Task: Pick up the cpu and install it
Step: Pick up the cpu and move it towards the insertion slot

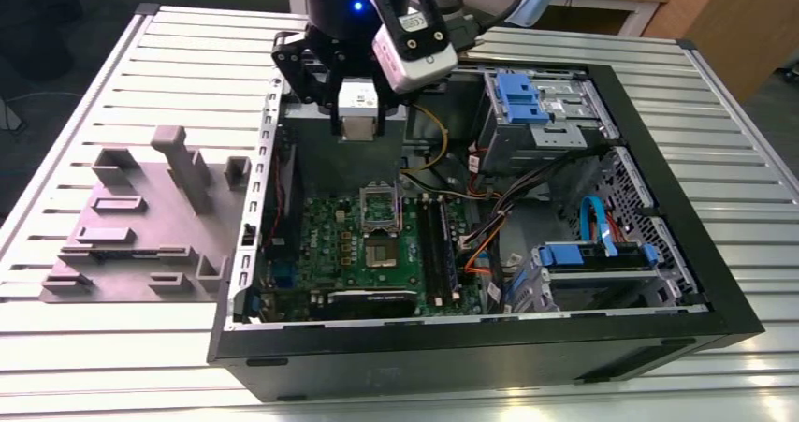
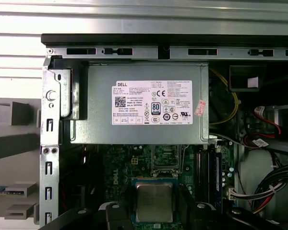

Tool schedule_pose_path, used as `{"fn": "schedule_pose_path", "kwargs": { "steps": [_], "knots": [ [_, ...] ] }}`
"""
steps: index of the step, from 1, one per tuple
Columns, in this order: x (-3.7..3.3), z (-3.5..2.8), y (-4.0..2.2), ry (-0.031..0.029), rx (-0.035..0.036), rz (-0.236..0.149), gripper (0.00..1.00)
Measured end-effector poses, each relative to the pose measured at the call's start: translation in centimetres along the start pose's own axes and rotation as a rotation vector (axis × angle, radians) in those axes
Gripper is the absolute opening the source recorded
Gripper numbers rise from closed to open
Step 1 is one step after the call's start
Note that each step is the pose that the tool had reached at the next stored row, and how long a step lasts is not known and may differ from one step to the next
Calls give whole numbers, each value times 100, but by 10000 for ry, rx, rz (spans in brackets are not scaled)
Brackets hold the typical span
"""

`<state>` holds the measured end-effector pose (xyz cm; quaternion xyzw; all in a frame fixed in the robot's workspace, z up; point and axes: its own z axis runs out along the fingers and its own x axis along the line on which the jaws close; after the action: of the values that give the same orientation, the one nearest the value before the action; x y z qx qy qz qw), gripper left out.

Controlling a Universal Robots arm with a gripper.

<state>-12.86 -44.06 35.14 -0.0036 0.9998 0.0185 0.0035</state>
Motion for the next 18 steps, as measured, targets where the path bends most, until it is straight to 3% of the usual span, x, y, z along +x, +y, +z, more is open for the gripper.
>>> {"fn": "schedule_pose_path", "kwargs": {
  "steps": [6,9,13,18],
  "knots": [
    [0,-1,-11,0,0,-2,47],
    [0,-3,-52,1,1,-1,47],
    [1,-4,-153,0,-1,-1,47],
    [1,-5,-162,0,0,0,47]
  ]
}}
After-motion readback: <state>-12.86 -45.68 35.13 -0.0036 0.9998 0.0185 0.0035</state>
